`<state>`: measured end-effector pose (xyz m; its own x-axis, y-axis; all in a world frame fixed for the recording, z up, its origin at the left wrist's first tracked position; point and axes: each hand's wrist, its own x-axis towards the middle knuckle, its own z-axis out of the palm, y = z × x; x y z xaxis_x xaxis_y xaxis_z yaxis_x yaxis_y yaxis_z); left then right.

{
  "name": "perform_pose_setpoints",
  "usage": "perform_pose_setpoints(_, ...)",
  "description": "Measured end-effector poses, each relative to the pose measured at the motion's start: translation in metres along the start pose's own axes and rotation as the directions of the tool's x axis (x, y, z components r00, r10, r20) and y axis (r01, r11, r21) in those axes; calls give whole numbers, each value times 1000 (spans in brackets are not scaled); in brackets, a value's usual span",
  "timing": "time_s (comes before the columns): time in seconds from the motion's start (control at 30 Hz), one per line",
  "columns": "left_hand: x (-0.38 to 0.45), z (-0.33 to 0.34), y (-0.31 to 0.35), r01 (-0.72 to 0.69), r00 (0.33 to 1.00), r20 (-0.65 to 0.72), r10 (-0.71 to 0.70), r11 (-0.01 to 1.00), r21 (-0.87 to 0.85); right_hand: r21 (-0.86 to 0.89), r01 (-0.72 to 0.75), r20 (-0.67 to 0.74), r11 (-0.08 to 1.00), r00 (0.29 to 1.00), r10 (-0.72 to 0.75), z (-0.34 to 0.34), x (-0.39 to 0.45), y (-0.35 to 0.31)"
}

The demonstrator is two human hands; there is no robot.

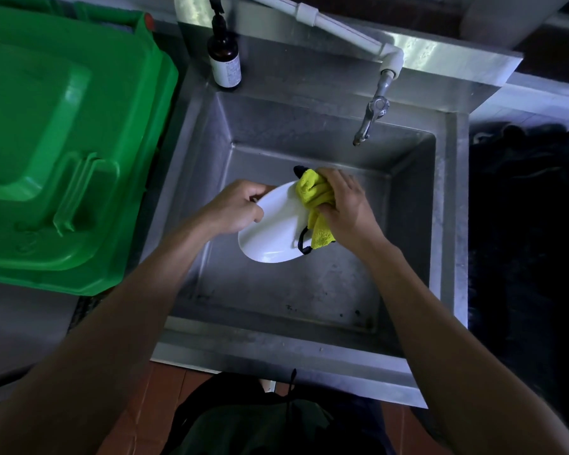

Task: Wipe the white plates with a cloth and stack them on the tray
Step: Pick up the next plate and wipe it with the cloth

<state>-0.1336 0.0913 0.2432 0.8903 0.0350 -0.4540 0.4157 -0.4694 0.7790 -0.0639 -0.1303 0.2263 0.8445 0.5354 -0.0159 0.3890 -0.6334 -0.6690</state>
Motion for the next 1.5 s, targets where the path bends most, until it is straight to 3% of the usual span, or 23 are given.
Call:
perform_pose_setpoints(0.13, 5, 4, 4, -7, 1000, 7, 6, 994, 108, -98, 15, -35, 995, 999, -19, 4, -4, -1)
perform_pose_setpoints(0.33, 0, 21, 5, -70, 992, -104, 75, 996, 58, -145, -13, -163, 989, 987, -11, 9, -16, -2)
perform_pose_setpoints(0.5, -12, 39, -10, -105, 955, -291, 47, 977, -184, -166, -22, -275, 986, 961, -24, 6, -24, -3)
perform_pose_setpoints(0.57, -19, 46, -20, -48, 901, -416, -122, 926, -375, -154, -35, -320, 987, 947, -17, 4, -26, -3)
perform_pose_setpoints(0.63, -26, 53, -28, 85, 817, -381, -434, 743, -664, -140, -46, -364, 989, 931, -8, 3, -28, -4)
perform_pose_setpoints(0.7, -32, 58, -29, 212, 790, -55, -611, 356, -910, -128, -43, -400, 991, 916, -12, 4, -29, -4)
perform_pose_setpoints(0.73, -32, 58, -28, 257, 804, 96, -587, 197, -946, -122, -38, -413, 992, 911, -16, 5, -29, -5)
perform_pose_setpoints(0.77, -32, 57, -26, 284, 827, 191, -528, 101, -953, -118, -31, -423, 993, 906, -22, 6, -30, -5)
perform_pose_setpoints(0.83, -25, 54, -14, 285, 868, 248, -430, 23, -958, -129, -3, -433, 992, 900, -53, 9, -32, -6)
perform_pose_setpoints(0.97, -12, 47, 15, 208, 860, 179, -478, 9, -978, -165, 51, -416, 985, 902, -116, 13, -37, -8)
perform_pose_setpoints(1.07, -10, 44, 22, 143, 857, 164, -489, -81, -986, -194, 71, -370, 978, 918, -140, 16, -43, -6)
perform_pose_setpoints(1.17, -11, 40, 17, 121, 874, 154, -461, -101, -988, -200, 93, -321, 975, 934, -155, 17, -50, -2)
perform_pose_setpoints(1.37, -4, 36, -1, 8, 880, 23, -474, -33, -999, -195, 100, -82, 976, 990, -118, 10, -54, -3)
perform_pose_setpoints(1.5, -3, 34, -6, -48, 872, -90, -481, 98, -994, -75, 18, -67, 997, 998, -23, 12, -49, -14)
